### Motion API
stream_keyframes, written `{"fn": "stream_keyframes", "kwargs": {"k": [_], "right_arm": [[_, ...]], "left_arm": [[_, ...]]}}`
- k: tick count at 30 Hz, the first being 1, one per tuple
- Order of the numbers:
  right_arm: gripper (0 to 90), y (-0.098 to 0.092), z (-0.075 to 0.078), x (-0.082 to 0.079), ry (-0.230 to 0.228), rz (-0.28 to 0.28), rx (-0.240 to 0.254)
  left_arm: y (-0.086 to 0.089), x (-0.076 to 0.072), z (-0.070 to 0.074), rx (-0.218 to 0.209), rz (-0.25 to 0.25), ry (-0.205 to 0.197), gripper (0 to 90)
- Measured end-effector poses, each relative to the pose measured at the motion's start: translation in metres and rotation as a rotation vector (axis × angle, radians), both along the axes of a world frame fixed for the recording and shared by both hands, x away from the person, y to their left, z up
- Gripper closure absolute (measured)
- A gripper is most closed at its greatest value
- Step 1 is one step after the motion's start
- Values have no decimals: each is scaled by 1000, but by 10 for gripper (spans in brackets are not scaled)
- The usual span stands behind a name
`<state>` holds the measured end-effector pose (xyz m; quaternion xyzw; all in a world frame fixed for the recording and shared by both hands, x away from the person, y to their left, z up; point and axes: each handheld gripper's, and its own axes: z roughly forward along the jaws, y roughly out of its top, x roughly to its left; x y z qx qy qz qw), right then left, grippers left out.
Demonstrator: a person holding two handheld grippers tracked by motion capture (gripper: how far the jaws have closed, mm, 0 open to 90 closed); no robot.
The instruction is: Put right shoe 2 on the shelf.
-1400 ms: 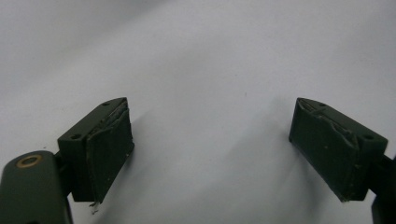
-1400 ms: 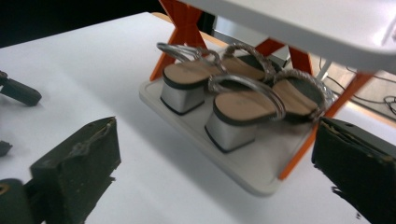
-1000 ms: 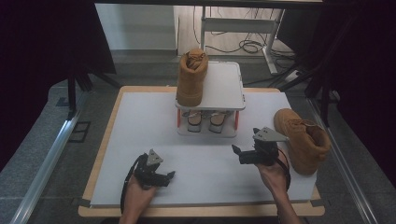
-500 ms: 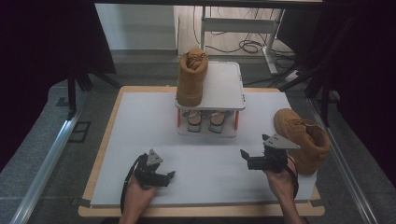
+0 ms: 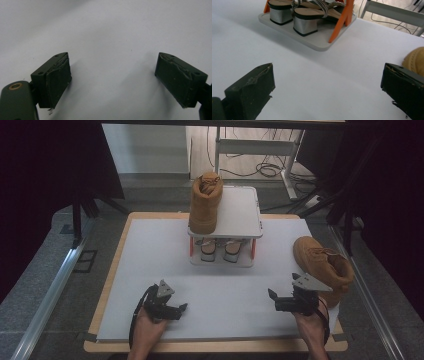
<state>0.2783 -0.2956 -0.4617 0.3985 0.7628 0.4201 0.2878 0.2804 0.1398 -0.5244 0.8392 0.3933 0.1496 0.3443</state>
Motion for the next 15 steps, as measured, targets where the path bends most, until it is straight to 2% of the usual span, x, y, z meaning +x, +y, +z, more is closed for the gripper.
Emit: {"fn": "stream_keyframes", "kwargs": {"k": [10, 15], "right_arm": [[0, -21, -6, -13, -1, -38, 39], [0, -35, -8, -21, 3, -76, 66]], "left_arm": [[0, 0, 0, -1, 1, 0, 131], [0, 0, 0, -1, 1, 0, 131]]}}
